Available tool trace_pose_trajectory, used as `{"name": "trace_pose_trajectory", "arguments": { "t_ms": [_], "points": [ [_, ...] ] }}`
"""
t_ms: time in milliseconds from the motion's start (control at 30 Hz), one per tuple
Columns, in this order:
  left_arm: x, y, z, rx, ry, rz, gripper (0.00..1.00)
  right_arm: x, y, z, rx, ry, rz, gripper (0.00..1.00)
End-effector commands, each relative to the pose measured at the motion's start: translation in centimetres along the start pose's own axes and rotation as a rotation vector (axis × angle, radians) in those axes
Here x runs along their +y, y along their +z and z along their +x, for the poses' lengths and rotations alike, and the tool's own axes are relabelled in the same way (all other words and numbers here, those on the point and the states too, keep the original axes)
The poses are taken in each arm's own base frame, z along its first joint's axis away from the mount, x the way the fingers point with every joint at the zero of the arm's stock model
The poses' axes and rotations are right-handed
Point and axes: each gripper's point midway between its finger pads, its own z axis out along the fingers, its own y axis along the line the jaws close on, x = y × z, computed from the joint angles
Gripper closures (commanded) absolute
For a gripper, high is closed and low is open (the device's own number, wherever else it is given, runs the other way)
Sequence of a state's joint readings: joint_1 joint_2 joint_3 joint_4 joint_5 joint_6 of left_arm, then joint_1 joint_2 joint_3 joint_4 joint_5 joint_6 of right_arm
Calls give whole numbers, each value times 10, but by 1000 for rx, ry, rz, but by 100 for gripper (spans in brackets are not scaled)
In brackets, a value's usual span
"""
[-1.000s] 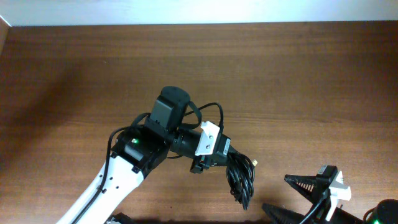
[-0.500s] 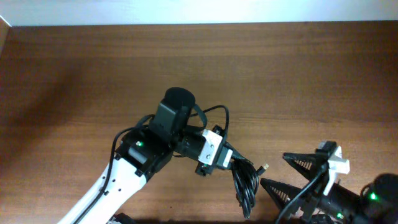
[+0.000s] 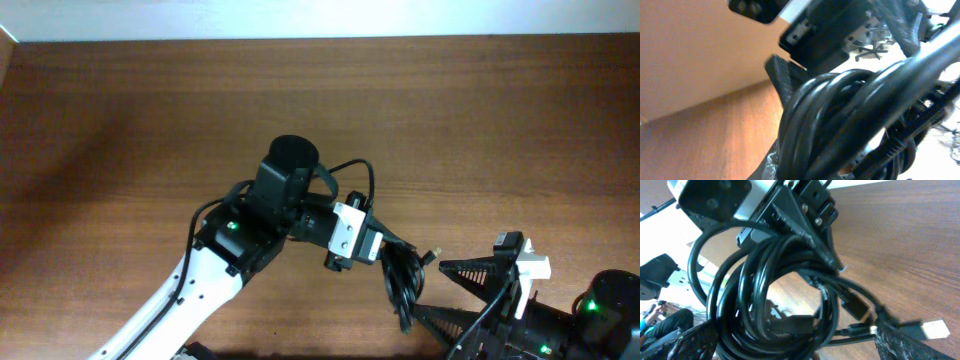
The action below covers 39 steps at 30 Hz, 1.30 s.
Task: Untangle cables
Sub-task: 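Lift the cable bundle with the left gripper and raise it, then move the right gripper to the hanging cables and grasp a strand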
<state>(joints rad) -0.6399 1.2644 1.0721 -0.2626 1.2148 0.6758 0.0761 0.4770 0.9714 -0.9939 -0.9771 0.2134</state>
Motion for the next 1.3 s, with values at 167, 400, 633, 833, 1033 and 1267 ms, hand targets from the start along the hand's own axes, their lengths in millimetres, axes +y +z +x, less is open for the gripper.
{"name": "trace_pose_trajectory", "arguments": {
  "t_ms": [167,400,633,833,1033,1267],
  "points": [
    [-12,22,-20,-39,15,64,100,-33,-3,-2,-24,25,185,6],
    [-32,35,-24,-46,-71,141,100,-131,-16,16,98,195,657,23],
    [-40,33,-16,-15,-211,165,100,-187,-55,32,129,355,1048,36],
    [-42,17,-27,-19,-204,132,100,-191,-65,37,110,409,1116,36],
    [-2,-27,1,34,-409,-65,100,-155,-21,40,222,316,768,35],
    [10,-36,42,203,-555,-236,100,-89,12,6,195,52,338,35]
  ]
}}
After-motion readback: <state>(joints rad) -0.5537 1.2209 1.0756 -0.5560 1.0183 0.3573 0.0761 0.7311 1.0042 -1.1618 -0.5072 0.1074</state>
